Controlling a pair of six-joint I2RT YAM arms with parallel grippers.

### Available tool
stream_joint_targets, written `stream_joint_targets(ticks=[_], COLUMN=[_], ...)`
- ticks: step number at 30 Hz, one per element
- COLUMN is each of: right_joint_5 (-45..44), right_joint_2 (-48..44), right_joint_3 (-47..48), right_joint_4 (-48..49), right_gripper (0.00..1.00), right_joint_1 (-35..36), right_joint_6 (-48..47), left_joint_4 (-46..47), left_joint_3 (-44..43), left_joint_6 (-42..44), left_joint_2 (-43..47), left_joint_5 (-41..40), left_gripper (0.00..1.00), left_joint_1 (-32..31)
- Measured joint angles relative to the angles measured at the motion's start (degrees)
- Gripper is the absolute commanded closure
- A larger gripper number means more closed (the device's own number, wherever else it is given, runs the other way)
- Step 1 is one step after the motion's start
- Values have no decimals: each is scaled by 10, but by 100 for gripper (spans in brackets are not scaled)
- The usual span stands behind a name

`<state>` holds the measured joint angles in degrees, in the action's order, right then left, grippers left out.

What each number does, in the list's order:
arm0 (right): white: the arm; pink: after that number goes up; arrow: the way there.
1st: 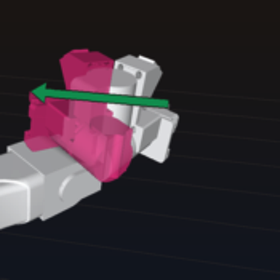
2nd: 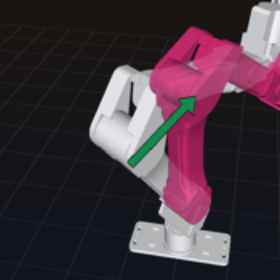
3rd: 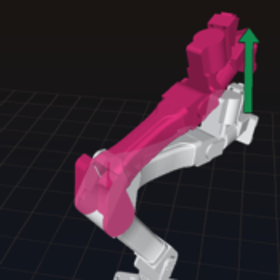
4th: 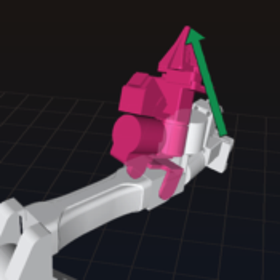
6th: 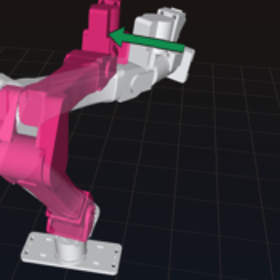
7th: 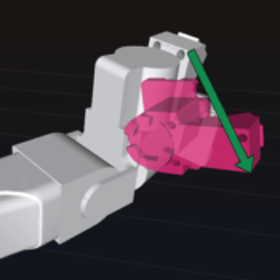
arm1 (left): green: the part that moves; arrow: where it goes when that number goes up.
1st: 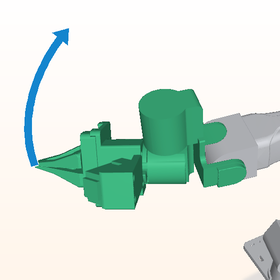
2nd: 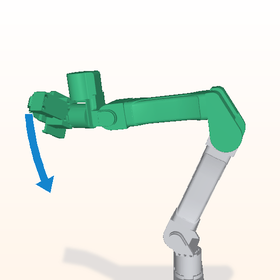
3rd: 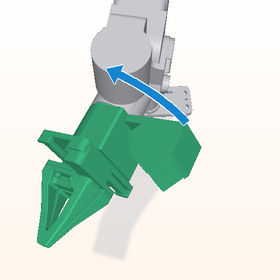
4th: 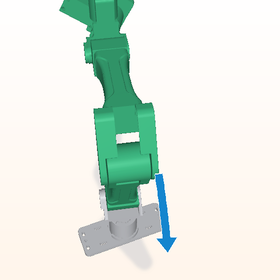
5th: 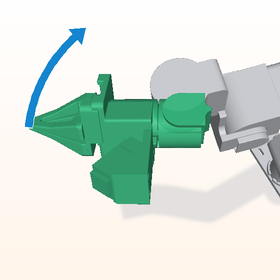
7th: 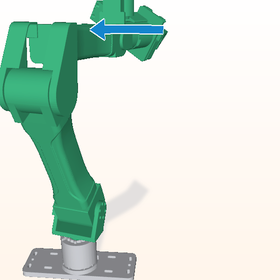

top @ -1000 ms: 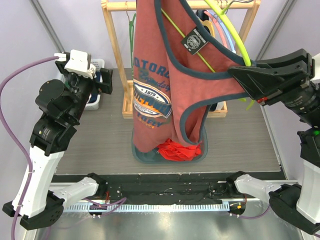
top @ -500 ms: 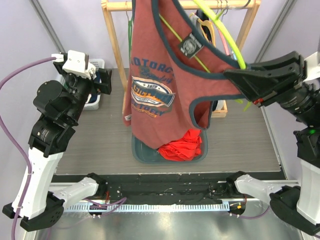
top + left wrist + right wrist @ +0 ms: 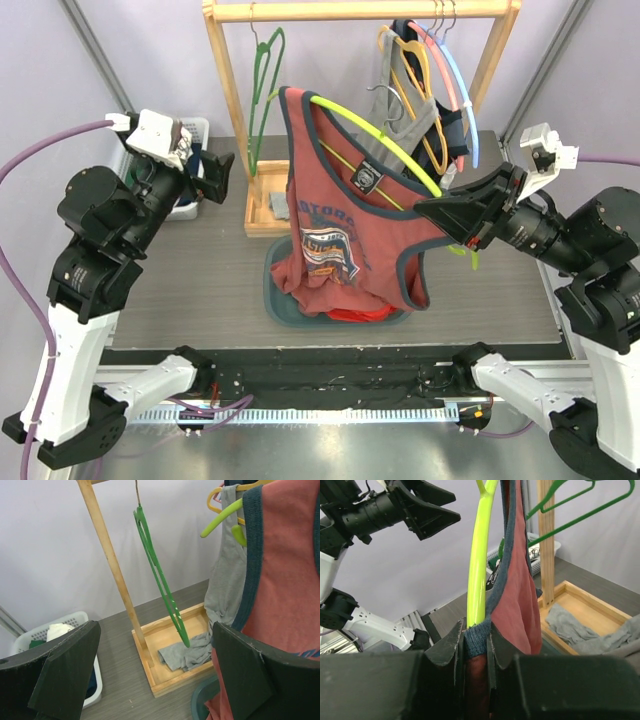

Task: Remove the tank top from the hanger
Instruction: Pick up the hanger from the clothesline, then remove the tank top from the hanger.

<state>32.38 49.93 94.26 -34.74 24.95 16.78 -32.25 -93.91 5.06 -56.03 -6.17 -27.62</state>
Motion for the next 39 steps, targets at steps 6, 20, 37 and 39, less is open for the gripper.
stream_joint_targets(ticks=[6, 20, 37, 39], right_joint_5=[-25, 59, 175, 183], right_joint_2=[-17, -26, -1, -2], right_joint_3=[23, -47, -126, -130], right_joint_4=[-49, -57, -52, -52], right_gripper=[99, 99, 99, 99], right_joint_1=[0, 0, 0, 0], right_joint_6=[-24, -35, -44, -44], left_joint_4=[-6, -102, -136, -135], left_joint_3=[0, -27, -53, -53], left_joint_6=[0, 37, 108, 115], left_joint_2=[2, 4, -63, -85], left_joint_5=[11, 320, 513, 513], left_gripper=[0, 0, 0, 0], left_joint_1=[0, 11, 15, 15])
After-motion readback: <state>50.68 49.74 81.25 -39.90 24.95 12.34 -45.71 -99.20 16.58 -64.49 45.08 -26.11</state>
